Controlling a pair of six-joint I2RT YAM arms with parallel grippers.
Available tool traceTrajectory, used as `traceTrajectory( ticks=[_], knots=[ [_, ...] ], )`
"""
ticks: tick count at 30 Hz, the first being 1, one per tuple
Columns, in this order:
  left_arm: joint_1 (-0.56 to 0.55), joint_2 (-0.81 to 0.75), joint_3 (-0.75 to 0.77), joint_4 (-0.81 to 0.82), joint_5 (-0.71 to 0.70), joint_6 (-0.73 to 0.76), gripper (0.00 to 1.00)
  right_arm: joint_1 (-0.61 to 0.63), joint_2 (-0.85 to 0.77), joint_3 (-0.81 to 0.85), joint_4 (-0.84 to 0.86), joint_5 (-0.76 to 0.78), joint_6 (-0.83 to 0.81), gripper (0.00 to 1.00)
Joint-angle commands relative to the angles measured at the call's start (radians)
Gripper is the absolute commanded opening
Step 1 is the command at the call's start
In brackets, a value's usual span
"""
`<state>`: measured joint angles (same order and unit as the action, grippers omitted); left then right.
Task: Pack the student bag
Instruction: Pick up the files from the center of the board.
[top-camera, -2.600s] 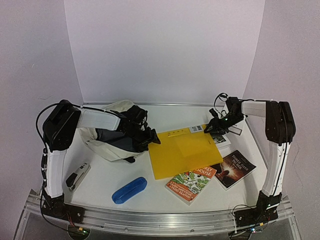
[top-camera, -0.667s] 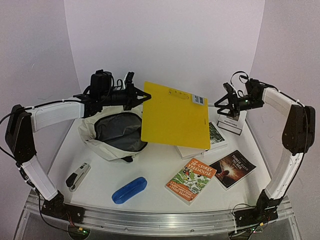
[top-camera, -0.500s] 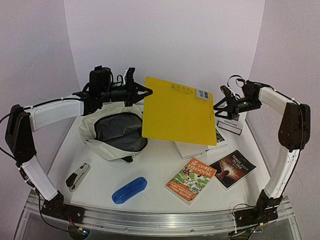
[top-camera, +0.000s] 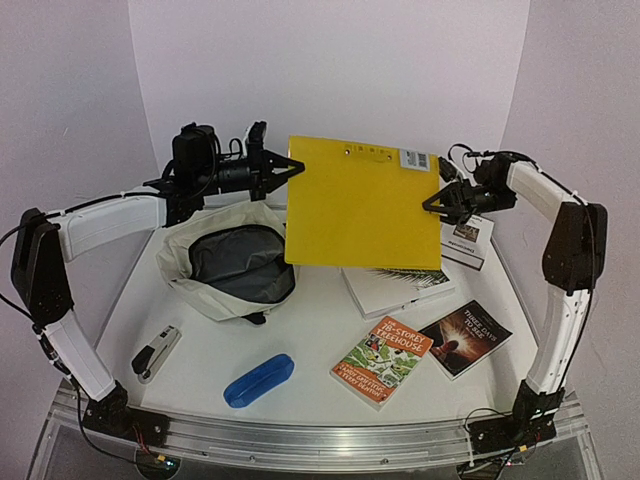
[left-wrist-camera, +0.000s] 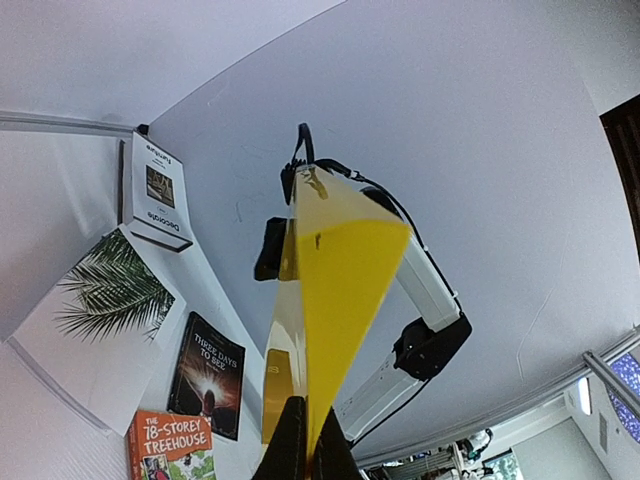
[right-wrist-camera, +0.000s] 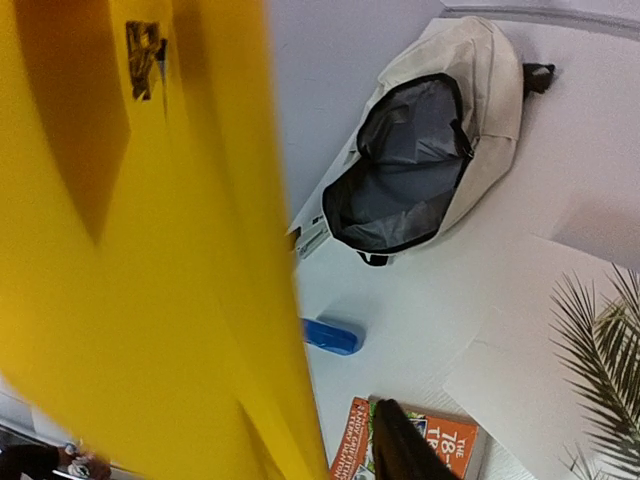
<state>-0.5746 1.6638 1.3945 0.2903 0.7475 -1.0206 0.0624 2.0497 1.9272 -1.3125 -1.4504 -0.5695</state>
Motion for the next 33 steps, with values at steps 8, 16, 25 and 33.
traceTrajectory(
  ticks=[8, 16, 25, 33],
  knots=[
    [0.019, -0.060, 0.043, -0.167, -0.137, 0.085, 0.87, 0.057, -0.189, 0.115, -0.035, 0.115, -0.059, 0.00],
    [0.088, -0.240, 0.005, -0.439, -0.484, 0.192, 1.00, 0.069, -0.512, -0.141, 0.862, 0.594, 0.266, 0.00],
    [0.090, -0.213, 0.147, -0.774, -0.670, 0.209, 1.00, 0.331, -0.831, -0.654, 1.425, 1.095, -0.322, 0.00],
    [0.101, -0.234, 0.157, -0.818, -0.524, 0.283, 1.00, 0.396, -1.035, -1.108, 1.932, 1.086, -0.769, 0.00]
  ],
)
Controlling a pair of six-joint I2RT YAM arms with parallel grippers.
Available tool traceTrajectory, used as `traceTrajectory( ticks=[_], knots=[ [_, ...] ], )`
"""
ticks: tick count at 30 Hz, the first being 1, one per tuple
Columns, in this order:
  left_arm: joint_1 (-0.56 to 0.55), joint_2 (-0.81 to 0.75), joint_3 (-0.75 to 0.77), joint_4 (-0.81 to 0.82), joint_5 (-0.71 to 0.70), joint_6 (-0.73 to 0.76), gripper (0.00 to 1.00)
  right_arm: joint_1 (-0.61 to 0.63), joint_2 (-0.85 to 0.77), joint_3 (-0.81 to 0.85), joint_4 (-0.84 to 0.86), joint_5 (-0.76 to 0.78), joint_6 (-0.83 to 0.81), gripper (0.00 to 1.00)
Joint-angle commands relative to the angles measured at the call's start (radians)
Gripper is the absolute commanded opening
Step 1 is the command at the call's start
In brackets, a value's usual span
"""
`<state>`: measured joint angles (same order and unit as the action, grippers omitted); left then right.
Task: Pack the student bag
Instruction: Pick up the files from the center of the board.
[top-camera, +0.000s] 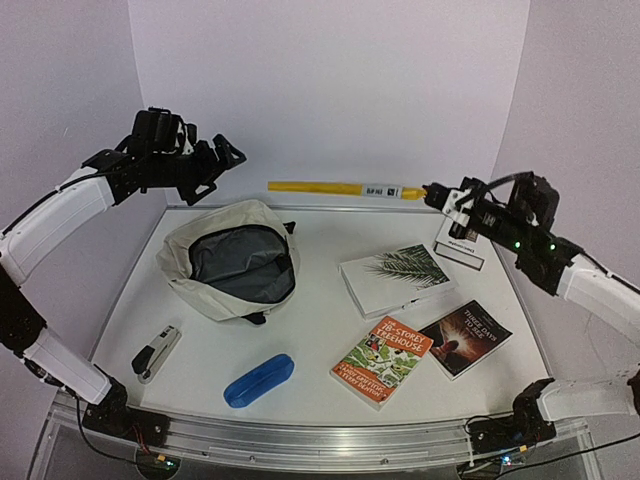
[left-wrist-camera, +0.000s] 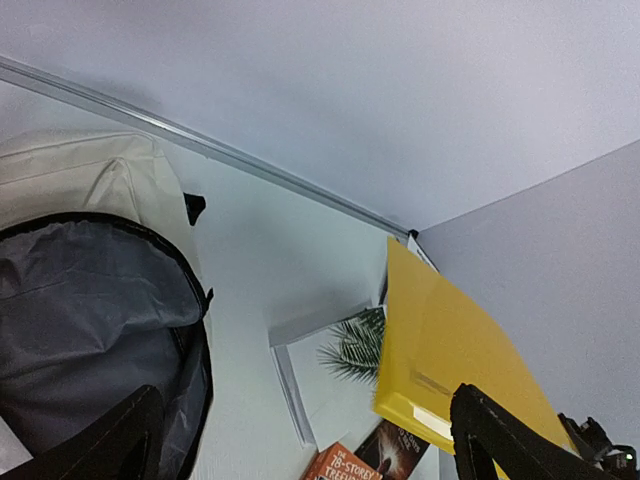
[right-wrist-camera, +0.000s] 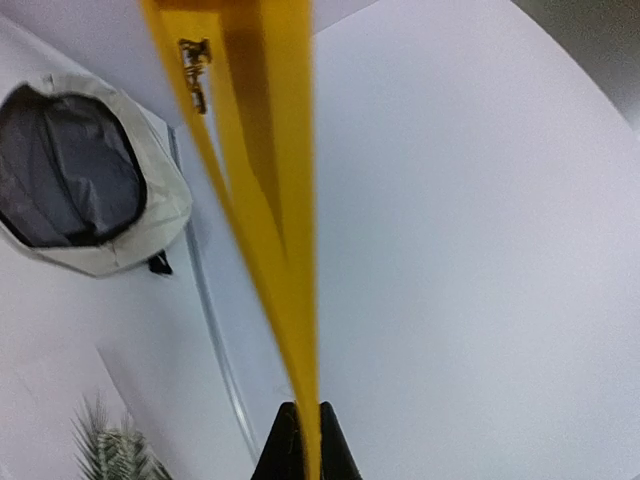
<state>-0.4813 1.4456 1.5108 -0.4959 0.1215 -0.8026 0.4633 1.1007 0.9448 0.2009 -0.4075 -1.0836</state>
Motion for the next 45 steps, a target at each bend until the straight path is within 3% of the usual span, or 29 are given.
traceTrajectory(
  ticks=[1, 7, 15, 18, 30, 33, 39, 45],
  knots=[
    [0.009, -0.016, 0.031, -0.012, 0.174, 0.080, 1.00, -0.005, -0.106, -0.162, 0.450, 0.026, -0.280, 0.00],
    [0.010, 0.058, 0.019, 0.038, 0.561, 0.091, 1.00, -0.006, -0.232, -0.334, 0.598, -0.113, -0.300, 0.00],
    [0.006, 0.107, 0.007, 0.139, 0.798, 0.021, 0.99, -0.005, -0.322, -0.406, 0.582, -0.255, -0.301, 0.00],
    [0.003, 0.097, -0.029, 0.208, 0.837, -0.022, 0.98, -0.005, -0.333, -0.406, 0.547, -0.273, -0.310, 0.00],
    [0.079, 0.004, -0.128, 0.270, 0.746, -0.110, 1.00, -0.006, -0.439, -0.404, 0.366, -0.340, -0.292, 0.00],
    [0.123, -0.030, -0.177, 0.381, 0.799, -0.184, 1.00, -0.006, -0.471, -0.404, 0.313, -0.349, -0.292, 0.00],
    [0.080, 0.024, -0.195, 0.529, 0.976, -0.288, 0.99, -0.005, -0.474, -0.400, 0.281, -0.374, -0.297, 0.00],
    [-0.025, 0.098, -0.139, 0.456, 1.059, -0.281, 0.99, -0.006, -0.447, -0.383, 0.281, -0.392, -0.301, 0.00]
  ],
)
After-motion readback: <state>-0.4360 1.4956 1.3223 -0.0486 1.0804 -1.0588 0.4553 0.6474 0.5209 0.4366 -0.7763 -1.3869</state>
